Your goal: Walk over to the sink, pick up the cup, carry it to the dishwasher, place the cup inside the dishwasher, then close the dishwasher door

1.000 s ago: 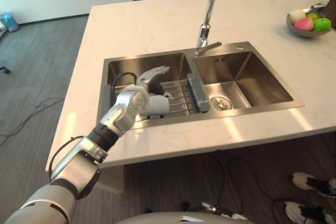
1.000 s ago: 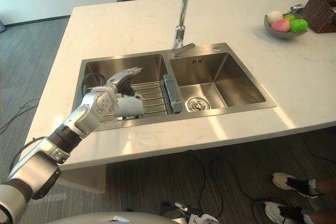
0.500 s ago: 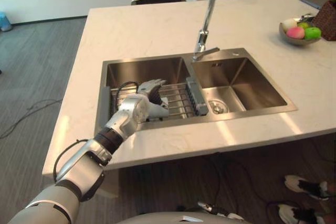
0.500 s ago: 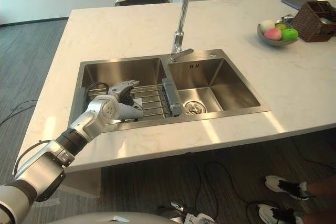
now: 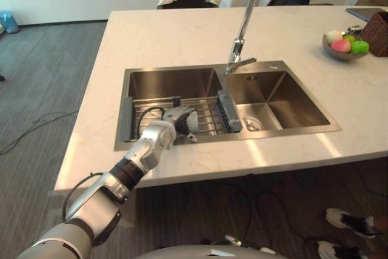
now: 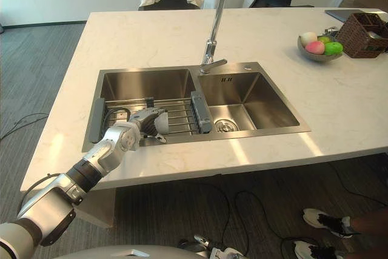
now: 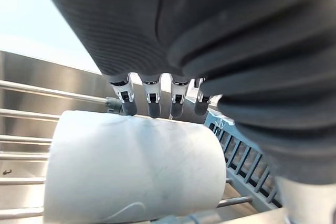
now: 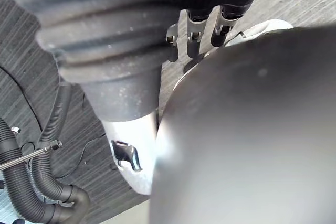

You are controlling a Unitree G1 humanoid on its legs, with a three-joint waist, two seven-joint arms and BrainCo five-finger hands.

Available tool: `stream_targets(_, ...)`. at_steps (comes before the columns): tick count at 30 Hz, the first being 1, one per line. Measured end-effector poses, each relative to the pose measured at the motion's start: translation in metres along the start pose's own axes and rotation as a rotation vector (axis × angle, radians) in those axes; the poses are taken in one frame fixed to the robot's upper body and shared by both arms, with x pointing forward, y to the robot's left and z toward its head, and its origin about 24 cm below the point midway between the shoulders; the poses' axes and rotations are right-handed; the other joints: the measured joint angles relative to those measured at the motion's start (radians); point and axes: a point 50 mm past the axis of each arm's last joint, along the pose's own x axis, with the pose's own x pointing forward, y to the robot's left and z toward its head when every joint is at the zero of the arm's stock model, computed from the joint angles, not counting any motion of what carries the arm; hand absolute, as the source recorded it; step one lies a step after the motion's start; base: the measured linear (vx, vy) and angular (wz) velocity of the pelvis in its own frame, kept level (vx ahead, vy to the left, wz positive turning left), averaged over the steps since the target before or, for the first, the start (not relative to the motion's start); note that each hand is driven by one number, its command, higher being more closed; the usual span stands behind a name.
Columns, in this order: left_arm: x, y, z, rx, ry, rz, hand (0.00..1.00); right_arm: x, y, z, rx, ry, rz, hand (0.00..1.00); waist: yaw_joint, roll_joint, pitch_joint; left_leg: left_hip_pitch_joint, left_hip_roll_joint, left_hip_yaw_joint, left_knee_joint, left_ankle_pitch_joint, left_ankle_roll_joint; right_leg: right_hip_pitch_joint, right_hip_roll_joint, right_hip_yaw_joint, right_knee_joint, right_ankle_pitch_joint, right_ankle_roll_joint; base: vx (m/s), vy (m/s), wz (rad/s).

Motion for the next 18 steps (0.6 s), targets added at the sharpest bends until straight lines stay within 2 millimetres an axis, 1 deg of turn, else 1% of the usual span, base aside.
stream_targets(4,0.000,0.000,-0.003,-0.002,0.014,0.036,0.00,0.001,0.001,0.001,0.002,0.005,0.000,0.00,-0.003,-0.001,0.000,0.001,-0.001,0.000,0.000,0.000,0.000,0.012,0.001,0.000,-0.020,0.010,0.000,0.00,0.000,0.00)
stream_targets(5,0.000,0.000,-0.004,-0.003,0.020,0.054,0.00,0.001,0.001,0.000,0.006,0.015,-0.002,0.00,-0.006,-0.001,0.000,0.000,-0.001,0.001,0.000,0.000,-0.001,0.012,0.001,0.000,-0.024,0.013,0.000,-0.05,-0.023,-0.01)
stream_targets(8,0.000,0.002,-0.006,-0.010,0.032,0.094,0.00,0.002,0.003,0.005,0.008,0.006,0.000,0.00,-0.014,-0.001,0.000,0.001,0.000,0.002,0.000,0.001,-0.002,0.011,0.002,0.001,-0.025,0.014,-0.002,-0.04,-0.019,-0.01)
stream_targets(11,0.001,-0.001,-0.011,-0.029,0.057,0.111,0.00,0.002,0.004,0.006,0.007,0.004,0.002,0.00,-0.020,-0.001,0.000,0.001,0.000,0.005,0.000,0.002,-0.001,0.011,0.002,0.004,-0.028,0.019,-0.001,-0.04,-0.012,-0.04)
stream_targets(18,0.002,-0.004,-0.020,-0.044,0.103,0.136,0.00,0.002,0.004,0.005,0.009,0.013,0.000,0.00,-0.017,-0.004,0.002,0.000,0.000,0.027,0.000,0.002,0.000,0.007,0.003,0.026,-0.039,0.029,-0.001,-0.04,-0.009,-0.08)
